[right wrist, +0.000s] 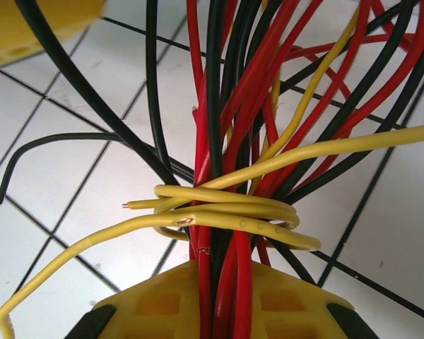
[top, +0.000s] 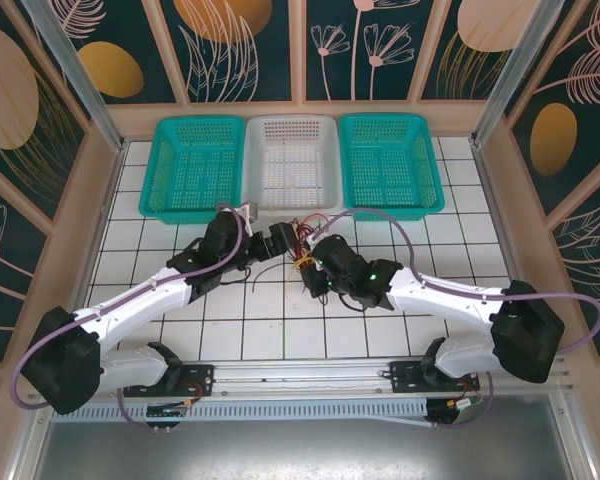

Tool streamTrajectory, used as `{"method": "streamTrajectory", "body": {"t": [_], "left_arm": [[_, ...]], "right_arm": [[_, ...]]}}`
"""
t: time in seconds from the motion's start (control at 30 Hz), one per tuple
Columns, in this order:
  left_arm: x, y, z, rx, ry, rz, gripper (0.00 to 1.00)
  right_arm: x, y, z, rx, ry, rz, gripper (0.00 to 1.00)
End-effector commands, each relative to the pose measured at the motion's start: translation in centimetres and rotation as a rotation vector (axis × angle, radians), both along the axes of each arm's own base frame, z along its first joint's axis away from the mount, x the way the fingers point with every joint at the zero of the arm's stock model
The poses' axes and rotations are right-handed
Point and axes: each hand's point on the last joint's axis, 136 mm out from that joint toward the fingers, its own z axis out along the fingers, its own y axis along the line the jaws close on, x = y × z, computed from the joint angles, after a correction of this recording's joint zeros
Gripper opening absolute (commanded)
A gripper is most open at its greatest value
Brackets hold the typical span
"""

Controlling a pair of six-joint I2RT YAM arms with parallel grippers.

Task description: Untangle the cables

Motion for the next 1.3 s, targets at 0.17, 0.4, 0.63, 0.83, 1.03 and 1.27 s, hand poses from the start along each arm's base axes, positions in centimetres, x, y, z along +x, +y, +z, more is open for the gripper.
{"method": "streamTrajectory", "body": {"t": [0.17, 0.4, 0.63, 0.83, 1.03, 1.27], "left_arm": [[-0.9, -1.9, 1.3, -0.075, -0.028, -0.119, 0.99], [0.2, -0.6, 5.0, -0.184, -0.095, -0.058, 0.93], [-0.2, -1.3, 4.5, -0.264, -0.032, -0.116, 0.79], [-0.3, -1.7, 3.8, -0.260, -0.014, -0.143, 0.80], [-0.2, -2.0, 4.1, -0.299, -0.014, -0.161, 0.49], [0.3, -2.4, 5.4, -0.333, -0.030, -0.186, 0.00]], "right_arm": [[-0.4, 2.4, 8.5, 0.076, -0.176, 0.063, 0.02], [-1.1, 2.6, 9.3, 0.065, -0.187, 0.086, 0.01], [-1.4, 3.3, 10.3, 0.097, -0.202, 0.099, 0.01], [-1.3, 3.8, 10.8, 0.099, -0.214, 0.112, 0.00], [-1.3, 4.1, 11.2, 0.099, -0.217, 0.122, 0.00], [-0.7, 3.7, 12.3, 0.127, -0.231, 0.077, 0.03]]}}
